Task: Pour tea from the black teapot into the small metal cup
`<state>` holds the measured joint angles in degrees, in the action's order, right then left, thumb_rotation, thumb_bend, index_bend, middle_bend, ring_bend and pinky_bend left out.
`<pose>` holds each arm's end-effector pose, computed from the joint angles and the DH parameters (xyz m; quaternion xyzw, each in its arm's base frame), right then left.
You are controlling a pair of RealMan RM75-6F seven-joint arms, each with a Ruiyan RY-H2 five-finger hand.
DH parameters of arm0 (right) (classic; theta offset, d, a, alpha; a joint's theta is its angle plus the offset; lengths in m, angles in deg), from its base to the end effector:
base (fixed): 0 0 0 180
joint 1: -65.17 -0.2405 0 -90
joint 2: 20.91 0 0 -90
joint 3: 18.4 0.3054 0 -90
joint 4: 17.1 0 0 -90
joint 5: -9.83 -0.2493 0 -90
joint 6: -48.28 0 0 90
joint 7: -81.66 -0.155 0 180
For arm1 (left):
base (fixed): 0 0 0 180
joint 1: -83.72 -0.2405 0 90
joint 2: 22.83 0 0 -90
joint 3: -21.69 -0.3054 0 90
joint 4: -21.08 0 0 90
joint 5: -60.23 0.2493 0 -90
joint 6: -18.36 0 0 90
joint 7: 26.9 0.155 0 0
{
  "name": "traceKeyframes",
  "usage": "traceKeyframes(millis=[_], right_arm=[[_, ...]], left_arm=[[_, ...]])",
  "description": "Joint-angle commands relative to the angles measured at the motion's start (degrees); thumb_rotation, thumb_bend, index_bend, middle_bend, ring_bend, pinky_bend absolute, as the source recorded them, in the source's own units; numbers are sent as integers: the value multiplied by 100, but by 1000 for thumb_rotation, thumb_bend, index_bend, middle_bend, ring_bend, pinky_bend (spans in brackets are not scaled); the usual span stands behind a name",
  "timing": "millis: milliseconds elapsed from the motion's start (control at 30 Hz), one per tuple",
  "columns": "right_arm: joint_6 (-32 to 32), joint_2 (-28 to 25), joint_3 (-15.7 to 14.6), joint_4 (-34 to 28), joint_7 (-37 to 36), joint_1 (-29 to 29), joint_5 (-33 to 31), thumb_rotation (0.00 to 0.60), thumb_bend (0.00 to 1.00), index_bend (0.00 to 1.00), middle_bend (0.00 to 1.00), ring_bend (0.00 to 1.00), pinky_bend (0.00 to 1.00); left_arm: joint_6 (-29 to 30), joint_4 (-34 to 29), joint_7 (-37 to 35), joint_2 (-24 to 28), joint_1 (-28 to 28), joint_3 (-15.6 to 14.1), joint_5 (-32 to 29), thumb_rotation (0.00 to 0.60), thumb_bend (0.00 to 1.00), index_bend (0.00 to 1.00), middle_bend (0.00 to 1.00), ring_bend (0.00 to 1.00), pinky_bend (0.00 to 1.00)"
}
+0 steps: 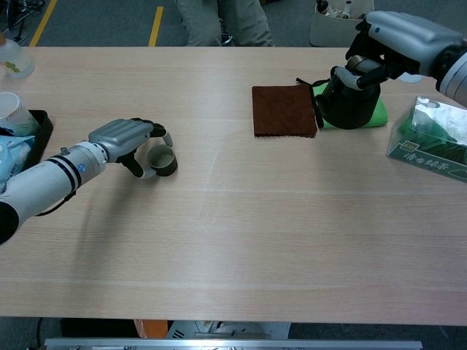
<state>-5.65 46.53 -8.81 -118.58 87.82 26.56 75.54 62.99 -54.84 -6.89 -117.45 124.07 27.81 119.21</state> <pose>-0.1979 -0.3755 0.0554 0.7110 -0.4366 0.3908 0.3887 -0.2367 0.3698 -0.1178 -0.7702 -0.4408 -0.2594 0.3810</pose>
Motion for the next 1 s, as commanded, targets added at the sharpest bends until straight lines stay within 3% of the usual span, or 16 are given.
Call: traceKeyframes(millis=[33, 400, 1000], right_arm=[[12, -1, -1, 0, -11, 1, 9, 496, 449, 976, 914, 949, 89], [39, -19, -4, -2, -68, 23, 33, 499, 449, 976, 914, 949, 89], [72, -119, 44, -21, -215, 51, 55, 502, 450, 976, 914, 949, 89]], left_arm=[[17, 19, 0, -20, 13, -7, -20, 600, 277, 285, 188, 122, 84], [153, 94, -88, -119, 35, -24, 58, 600, 274, 397, 211, 146, 84], [217, -441, 391, -313, 462, 211, -254, 600, 274, 402, 208, 146, 84]])
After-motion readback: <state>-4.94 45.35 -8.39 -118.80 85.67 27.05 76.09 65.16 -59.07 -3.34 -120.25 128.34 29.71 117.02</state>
